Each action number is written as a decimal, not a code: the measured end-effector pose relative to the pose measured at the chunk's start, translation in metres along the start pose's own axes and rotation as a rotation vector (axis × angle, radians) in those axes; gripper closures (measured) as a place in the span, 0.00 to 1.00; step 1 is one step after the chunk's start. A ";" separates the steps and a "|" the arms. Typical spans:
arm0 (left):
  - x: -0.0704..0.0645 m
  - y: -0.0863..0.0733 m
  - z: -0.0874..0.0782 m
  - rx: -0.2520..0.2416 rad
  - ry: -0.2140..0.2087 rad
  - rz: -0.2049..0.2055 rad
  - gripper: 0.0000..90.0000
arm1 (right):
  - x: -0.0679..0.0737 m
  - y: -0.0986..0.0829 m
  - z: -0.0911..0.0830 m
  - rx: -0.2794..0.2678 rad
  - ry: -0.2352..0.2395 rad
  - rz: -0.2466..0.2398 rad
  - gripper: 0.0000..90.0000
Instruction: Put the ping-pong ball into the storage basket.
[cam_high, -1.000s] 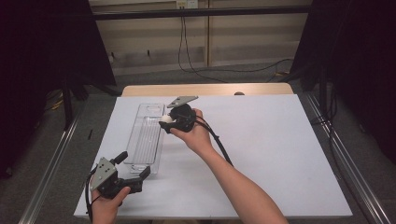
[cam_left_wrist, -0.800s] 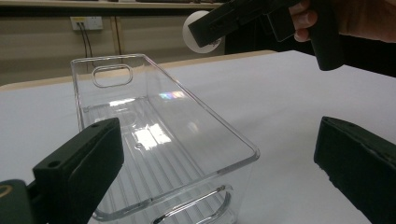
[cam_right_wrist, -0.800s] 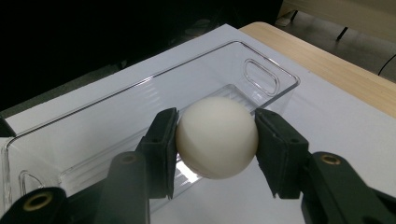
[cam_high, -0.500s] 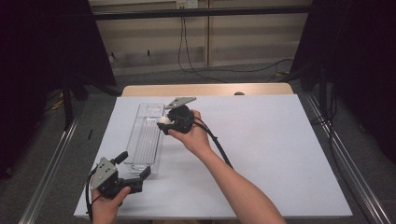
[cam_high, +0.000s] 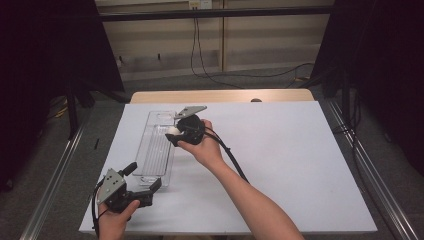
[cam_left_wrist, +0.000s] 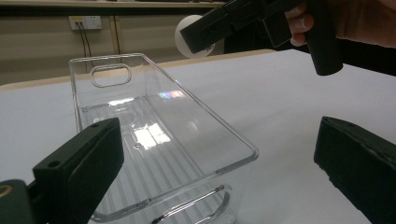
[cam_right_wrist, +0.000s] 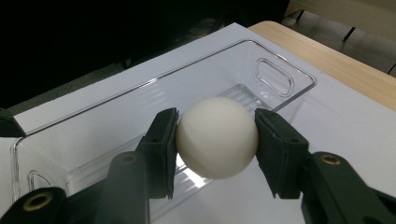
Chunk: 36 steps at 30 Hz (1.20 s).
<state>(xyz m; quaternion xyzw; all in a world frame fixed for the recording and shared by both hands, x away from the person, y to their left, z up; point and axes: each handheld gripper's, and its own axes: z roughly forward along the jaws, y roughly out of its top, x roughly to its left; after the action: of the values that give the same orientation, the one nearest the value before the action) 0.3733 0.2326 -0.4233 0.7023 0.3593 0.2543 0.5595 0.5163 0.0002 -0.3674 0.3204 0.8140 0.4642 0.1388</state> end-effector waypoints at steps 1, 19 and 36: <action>0.000 0.000 0.000 0.000 0.000 0.000 0.02 | 0.000 0.000 0.000 0.005 0.002 -0.001 0.57; 0.002 0.000 0.000 -0.004 0.007 0.002 0.02 | 0.007 0.001 0.009 0.007 0.012 0.000 0.57; 0.001 0.000 0.000 -0.003 0.006 0.000 0.02 | 0.013 0.002 0.019 0.016 0.031 -0.007 0.57</action>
<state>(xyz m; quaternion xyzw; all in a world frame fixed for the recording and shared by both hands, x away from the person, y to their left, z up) 0.3739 0.2339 -0.4233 0.7006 0.3605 0.2567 0.5597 0.5171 0.0215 -0.3748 0.3115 0.8207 0.4624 0.1251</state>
